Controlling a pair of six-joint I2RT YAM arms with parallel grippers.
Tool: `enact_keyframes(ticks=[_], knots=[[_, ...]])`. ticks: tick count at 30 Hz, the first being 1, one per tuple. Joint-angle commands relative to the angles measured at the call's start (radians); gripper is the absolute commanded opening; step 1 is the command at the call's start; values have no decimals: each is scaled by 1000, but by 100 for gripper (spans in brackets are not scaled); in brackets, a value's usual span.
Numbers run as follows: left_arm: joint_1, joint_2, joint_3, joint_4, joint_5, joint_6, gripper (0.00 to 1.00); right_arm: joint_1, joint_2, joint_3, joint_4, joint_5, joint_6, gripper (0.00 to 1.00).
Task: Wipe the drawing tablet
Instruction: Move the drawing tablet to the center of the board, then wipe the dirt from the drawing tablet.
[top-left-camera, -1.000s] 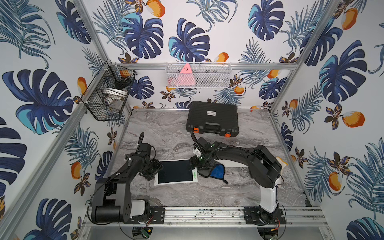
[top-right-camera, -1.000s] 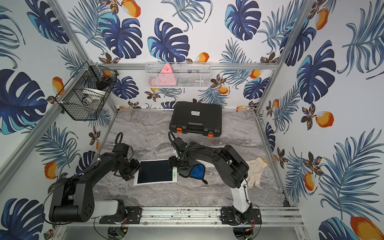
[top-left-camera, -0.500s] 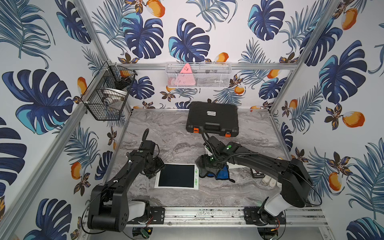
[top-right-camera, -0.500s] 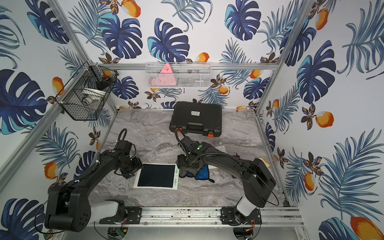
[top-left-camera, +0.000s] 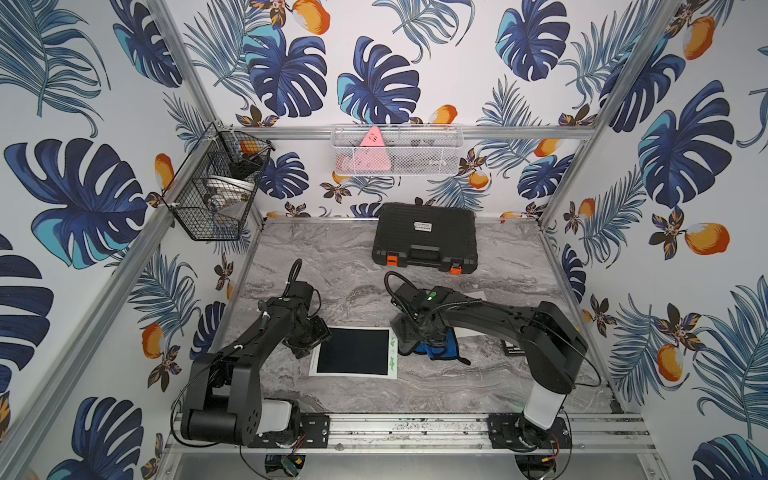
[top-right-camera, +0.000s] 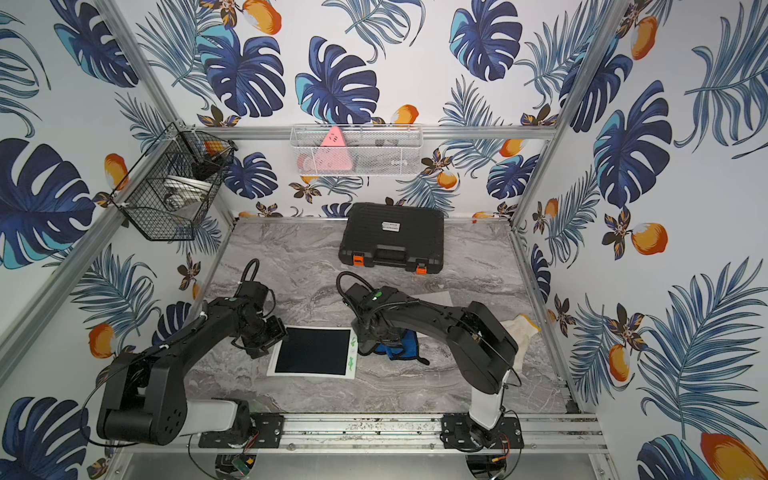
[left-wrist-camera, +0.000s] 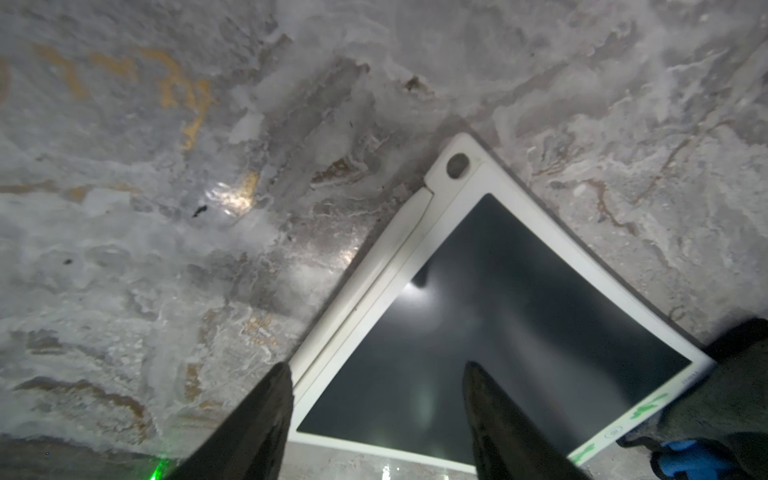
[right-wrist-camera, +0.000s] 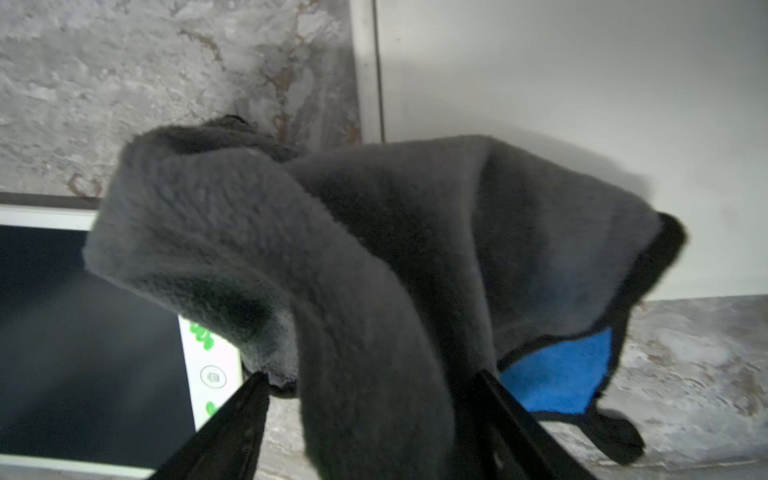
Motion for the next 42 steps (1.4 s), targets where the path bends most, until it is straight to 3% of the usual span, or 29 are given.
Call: enact_keyframes(ticks=[1,5,12,18,23,27,33,42], knots=[[13,24,-2,20,-17,22,68,16,51,21,0,5,21,78],[44,61,-3,46,-21,29,64,16,95,17,2,12,24,67],[65,96,-28,82,-1,28,51,6,38,14,-51,127,-8,2],[53,76,-50,84,-2,6,40,5,-154,35,-145,221,-28,0],[34,89,-56,84,-12,-2,36,19,-237,21,-127,133,-77,0],[22,84,-57,76,-39,-9,29,44,-222,-8,-19,-34,-103,0],[-4,78,-56,63,-67,-12,23,87,-153,-16,75,-130,-51,0],[-36,70,-88,82,-56,-33,21,75,-35,36,104,-107,-49,0]])
